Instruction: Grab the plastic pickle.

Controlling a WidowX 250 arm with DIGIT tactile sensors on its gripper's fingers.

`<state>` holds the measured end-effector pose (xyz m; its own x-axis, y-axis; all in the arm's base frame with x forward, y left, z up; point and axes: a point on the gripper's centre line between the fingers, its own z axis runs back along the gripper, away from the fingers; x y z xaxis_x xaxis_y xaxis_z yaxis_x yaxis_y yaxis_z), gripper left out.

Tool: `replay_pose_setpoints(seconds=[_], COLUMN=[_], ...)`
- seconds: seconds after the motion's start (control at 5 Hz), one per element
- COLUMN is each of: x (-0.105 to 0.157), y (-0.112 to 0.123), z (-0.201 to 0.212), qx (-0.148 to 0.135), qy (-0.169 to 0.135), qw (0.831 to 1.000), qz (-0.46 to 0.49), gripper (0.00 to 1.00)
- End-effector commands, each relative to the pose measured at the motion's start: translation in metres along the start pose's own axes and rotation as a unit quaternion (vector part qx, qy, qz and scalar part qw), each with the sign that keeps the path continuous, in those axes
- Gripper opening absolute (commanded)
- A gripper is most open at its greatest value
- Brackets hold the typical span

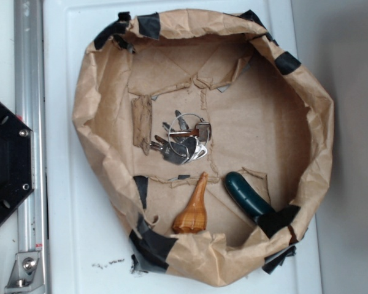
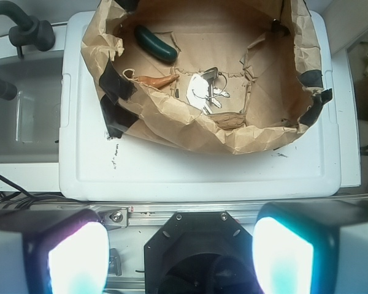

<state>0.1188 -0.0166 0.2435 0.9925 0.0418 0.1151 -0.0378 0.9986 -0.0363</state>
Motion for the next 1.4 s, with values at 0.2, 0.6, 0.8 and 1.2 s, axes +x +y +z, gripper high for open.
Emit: replay_pose_setpoints(seconds=[0.2,0.6,0.8,1.2], x=[0.049,0.143,0.159,0.172], y=[0.008,0.005,0.016,-0.002], z=[-0.016,-0.084,-0.114,-0.181], qx=[-0.002,-0.022,-0.026,-0.037], qy=[-0.124,-0.169,-0.148,-0.123], qw=[0.989,0.962,0.963,0.950], qz=[-0.085,-0.212,-0.221,-0.286], gripper=[1.00,1.00,1.00,1.00])
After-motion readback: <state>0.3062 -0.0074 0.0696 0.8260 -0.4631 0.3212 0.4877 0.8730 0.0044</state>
